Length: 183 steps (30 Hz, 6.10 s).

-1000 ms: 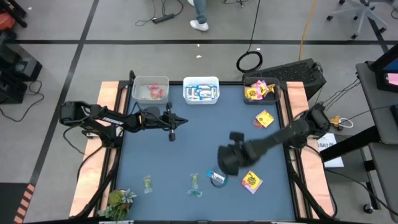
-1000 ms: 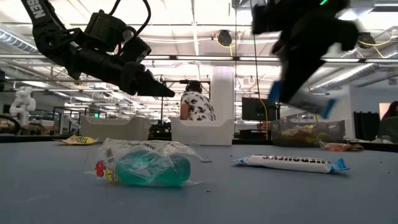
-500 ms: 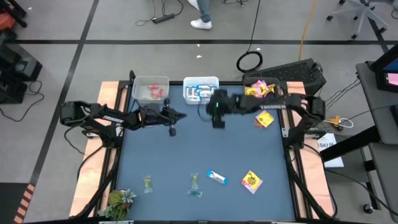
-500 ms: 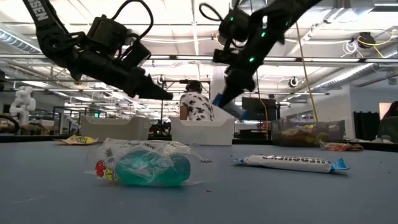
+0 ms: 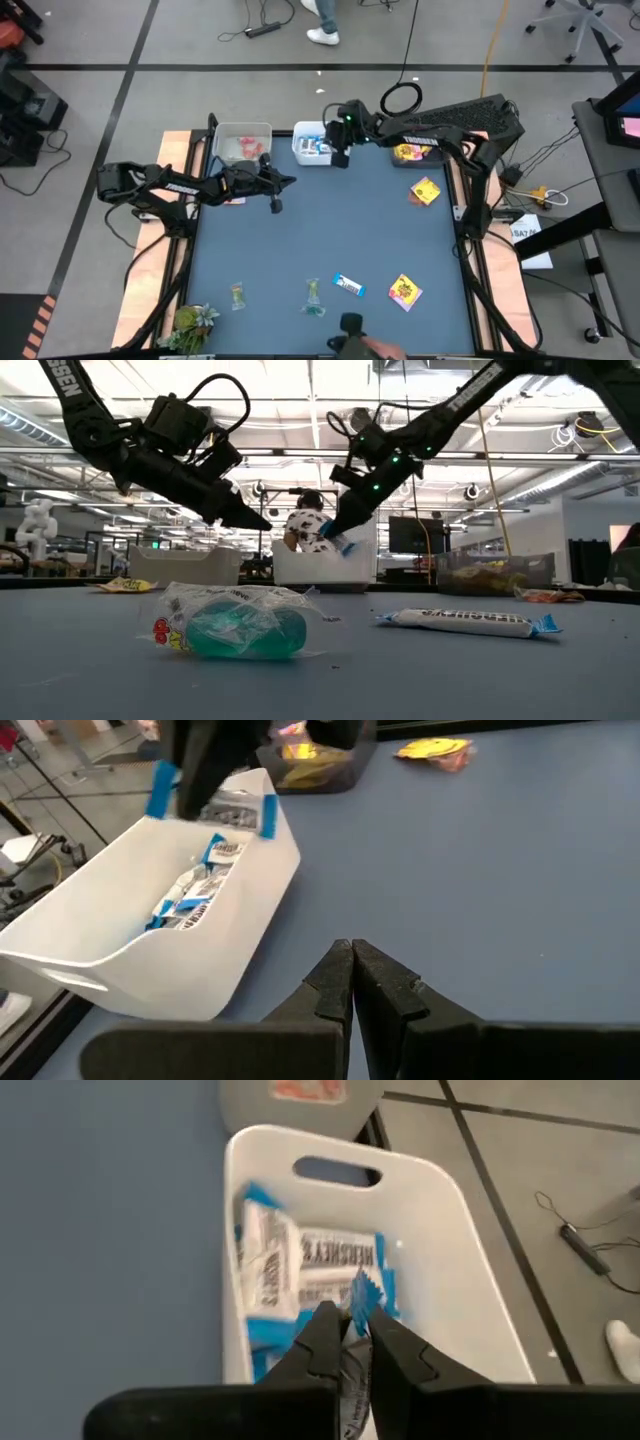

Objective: Sort candy
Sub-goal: Put the white chocolate into the white bin, then put the green gummy into the gray bin

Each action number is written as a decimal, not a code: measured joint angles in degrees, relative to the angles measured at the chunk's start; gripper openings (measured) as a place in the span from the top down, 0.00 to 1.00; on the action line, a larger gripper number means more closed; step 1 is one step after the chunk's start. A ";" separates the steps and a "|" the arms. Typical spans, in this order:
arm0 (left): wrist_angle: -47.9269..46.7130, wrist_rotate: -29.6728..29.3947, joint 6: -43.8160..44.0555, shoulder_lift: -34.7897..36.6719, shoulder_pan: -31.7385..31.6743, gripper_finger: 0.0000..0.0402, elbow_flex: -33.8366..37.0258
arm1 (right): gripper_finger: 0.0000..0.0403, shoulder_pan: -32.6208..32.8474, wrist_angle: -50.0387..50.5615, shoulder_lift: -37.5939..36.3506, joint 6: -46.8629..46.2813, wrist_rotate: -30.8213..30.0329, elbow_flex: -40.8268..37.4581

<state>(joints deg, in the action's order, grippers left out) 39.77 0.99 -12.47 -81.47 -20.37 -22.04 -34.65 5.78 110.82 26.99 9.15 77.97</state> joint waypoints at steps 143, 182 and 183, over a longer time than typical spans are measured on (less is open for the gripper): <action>-69.33 0.16 8.98 -0.31 39.71 0.98 -22.29 | 1.00 33.43 -35.90 -29.24 -22.73 -24.00 -45.04; -66.28 -12.17 10.57 -6.31 -30.56 0.97 -29.48 | 1.00 21.79 -38.95 -29.70 -12.74 -23.22 -45.02; -66.56 -12.20 10.49 -6.82 -30.56 0.97 -29.78 | 1.00 21.77 -38.95 -29.70 -12.64 -22.42 -45.02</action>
<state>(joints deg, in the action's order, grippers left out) -26.79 -11.21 -1.98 -88.29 -50.94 -51.82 -12.88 -33.17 81.12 14.35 -13.27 32.95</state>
